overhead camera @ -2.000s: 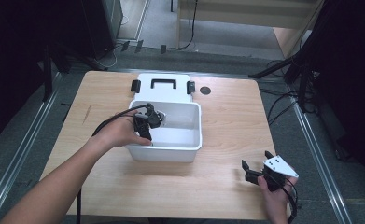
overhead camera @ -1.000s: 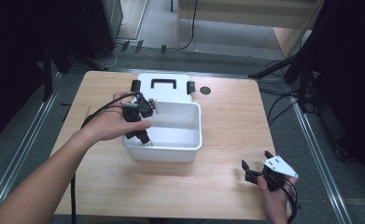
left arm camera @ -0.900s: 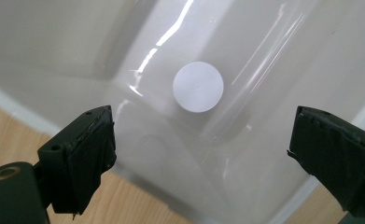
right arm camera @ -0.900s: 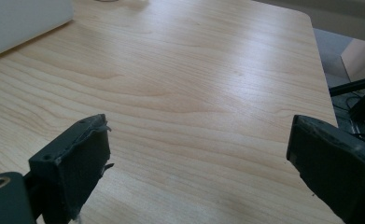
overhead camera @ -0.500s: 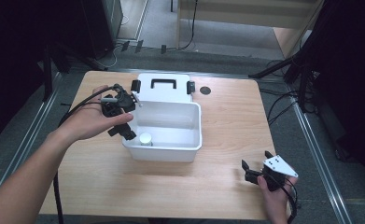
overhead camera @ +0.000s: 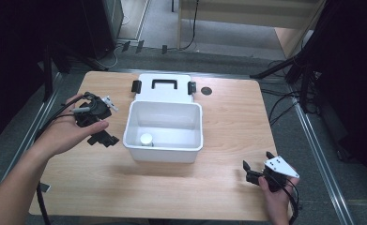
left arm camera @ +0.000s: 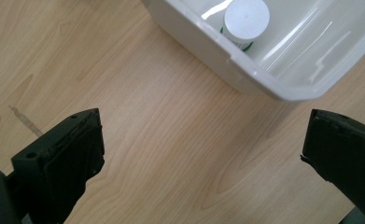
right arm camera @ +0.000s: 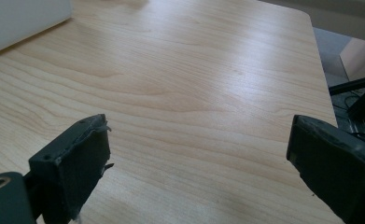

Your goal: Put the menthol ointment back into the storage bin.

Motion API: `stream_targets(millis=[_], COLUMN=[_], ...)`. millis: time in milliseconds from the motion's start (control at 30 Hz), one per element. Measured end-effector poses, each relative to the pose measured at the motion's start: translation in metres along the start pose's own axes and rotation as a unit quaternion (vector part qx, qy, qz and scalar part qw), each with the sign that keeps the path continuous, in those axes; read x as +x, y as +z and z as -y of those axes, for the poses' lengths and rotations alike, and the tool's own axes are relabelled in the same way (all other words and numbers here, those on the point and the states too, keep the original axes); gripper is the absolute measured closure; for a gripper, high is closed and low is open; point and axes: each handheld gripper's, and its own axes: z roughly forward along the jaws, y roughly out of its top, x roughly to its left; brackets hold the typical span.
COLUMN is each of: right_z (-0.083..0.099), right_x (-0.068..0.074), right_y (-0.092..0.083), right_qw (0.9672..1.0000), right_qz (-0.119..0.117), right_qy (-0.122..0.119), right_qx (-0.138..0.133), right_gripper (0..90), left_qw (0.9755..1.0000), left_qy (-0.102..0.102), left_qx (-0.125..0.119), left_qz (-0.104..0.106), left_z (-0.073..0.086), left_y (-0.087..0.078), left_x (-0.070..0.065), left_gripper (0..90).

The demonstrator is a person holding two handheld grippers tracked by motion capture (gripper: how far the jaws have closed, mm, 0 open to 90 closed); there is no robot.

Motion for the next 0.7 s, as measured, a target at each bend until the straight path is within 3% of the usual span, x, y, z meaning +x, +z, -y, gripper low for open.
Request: stream_targets(millis=[167,400,467,600,633,667,700], right_z=[0.000,0.000,0.000,0.000,0.000,0.000,0.000], right_x=[0.000,0.000,0.000,0.000,0.000,0.000,0.000], right_y=[0.000,0.000,0.000,0.000,0.000,0.001,0.001], right_qw=[1.0000,1.0000,1.0000,1.0000,1.0000,1.0000,1.0000], right_qz=[0.000,0.001,0.001,0.001,0.001,0.001,0.001], right_qy=[-0.001,-0.001,-0.001,0.000,-0.001,-0.002,-0.002], right_qx=[0.000,0.001,0.002,0.002,0.002,0.002,0.002], right_gripper=[6.3,6.3,6.3,6.3,6.3,6.3,6.3], left_qw=[0.9999,0.9986,0.9969,0.9947,0.9936,0.9909,0.9909], left_qy=[-0.010,-0.046,-0.067,-0.089,-0.099,-0.117,-0.117], left_qx=[-0.002,-0.025,-0.041,-0.050,-0.054,-0.065,-0.065], left_qz=[-0.002,-0.003,-0.002,-0.007,-0.007,-0.008,-0.008], left_z=[0.020,0.050,0.065,0.081,0.087,0.098,0.098], left_y=[0.002,0.010,0.016,0.024,0.027,0.034,0.034], left_x=[0.000,0.005,0.007,0.009,0.010,0.011,0.011], left_gripper=[0.0,0.0,0.0,0.0,0.0,0.0,0.0])
